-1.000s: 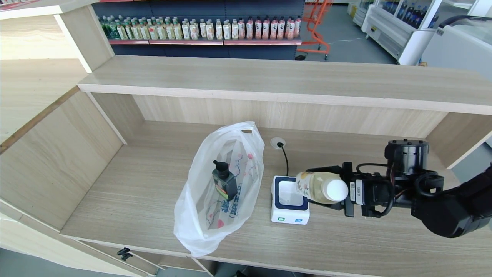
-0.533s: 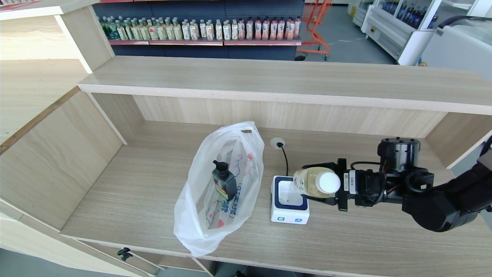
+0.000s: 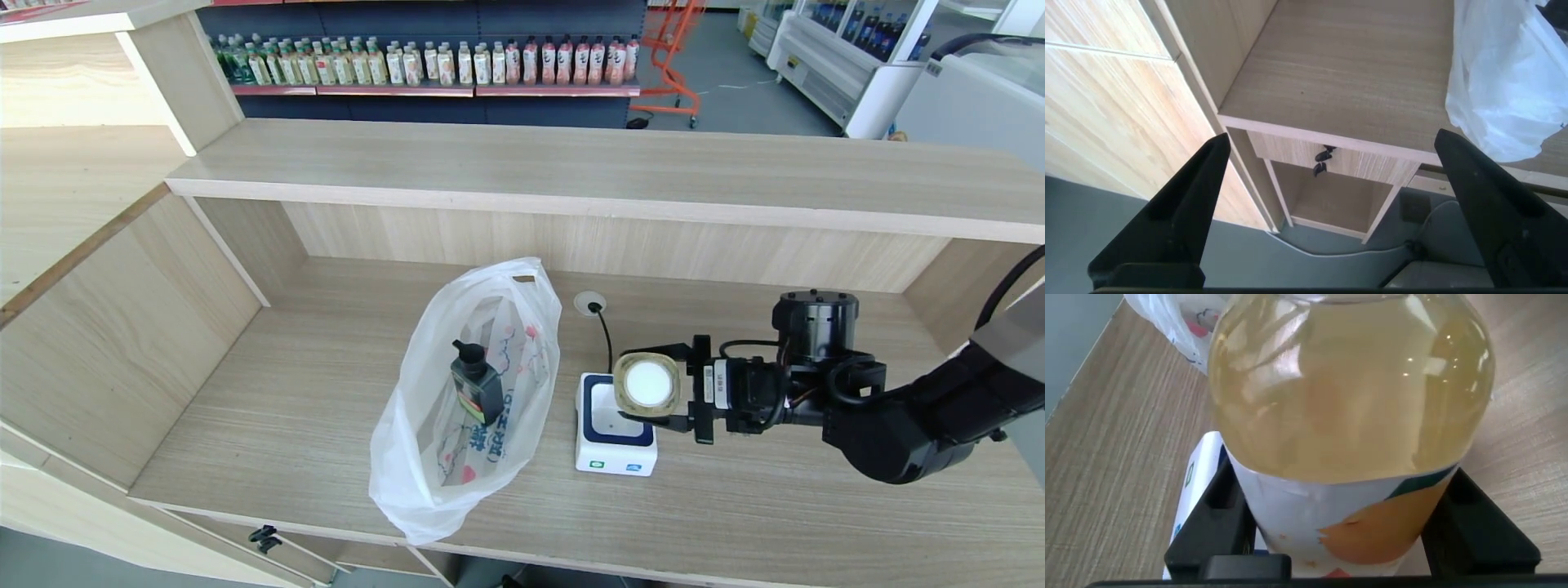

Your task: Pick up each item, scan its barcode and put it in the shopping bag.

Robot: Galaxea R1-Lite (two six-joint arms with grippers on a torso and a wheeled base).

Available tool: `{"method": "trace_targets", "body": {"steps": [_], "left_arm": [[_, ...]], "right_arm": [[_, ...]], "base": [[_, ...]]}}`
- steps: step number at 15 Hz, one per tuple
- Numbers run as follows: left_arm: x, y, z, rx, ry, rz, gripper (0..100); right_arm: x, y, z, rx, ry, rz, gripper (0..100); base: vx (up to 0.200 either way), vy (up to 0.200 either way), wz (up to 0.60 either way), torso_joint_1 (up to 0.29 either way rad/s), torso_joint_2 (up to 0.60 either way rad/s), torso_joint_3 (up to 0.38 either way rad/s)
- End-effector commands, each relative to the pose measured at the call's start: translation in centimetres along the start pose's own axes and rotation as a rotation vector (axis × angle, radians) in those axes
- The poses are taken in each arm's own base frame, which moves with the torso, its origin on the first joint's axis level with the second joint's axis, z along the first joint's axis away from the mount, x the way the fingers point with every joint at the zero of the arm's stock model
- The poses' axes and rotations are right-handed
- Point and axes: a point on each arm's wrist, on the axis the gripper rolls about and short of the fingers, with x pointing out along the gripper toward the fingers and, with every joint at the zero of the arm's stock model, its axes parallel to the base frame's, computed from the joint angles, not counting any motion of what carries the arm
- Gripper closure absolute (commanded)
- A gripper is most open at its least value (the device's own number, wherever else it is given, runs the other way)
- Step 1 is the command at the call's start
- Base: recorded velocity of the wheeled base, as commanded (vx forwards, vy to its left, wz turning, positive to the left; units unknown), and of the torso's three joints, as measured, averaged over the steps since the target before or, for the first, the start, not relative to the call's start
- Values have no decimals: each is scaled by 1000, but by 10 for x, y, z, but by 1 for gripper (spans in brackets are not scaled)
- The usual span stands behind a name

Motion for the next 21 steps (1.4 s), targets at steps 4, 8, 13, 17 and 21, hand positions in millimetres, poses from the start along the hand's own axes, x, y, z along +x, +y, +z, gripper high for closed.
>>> {"method": "trace_targets", "body": {"steps": [4,8,13,17,21], "left_arm": [[0,0,0,0,2,1,0],[0,0,0,0,2,1,0],[0,0,0,0,2,1,0],[0,0,0,0,2,1,0],[0,0,0,0,2,1,0]], "right_arm": [[7,-2,-8,-26,-2,-18,100],[10,-9,-8,-45,-11,-31,100],[13,-17,-7,-19,-16,-50,100],[16,-16,-7,-17,-19,-44,100],[18,-14,-6,-8,-25,-37,100]], "base": [[0,0,0,0,0,0],[0,0,0,0,0,0],[0,0,0,0,0,0],[0,0,0,0,0,0],[0,0,0,0,0,0]]}}
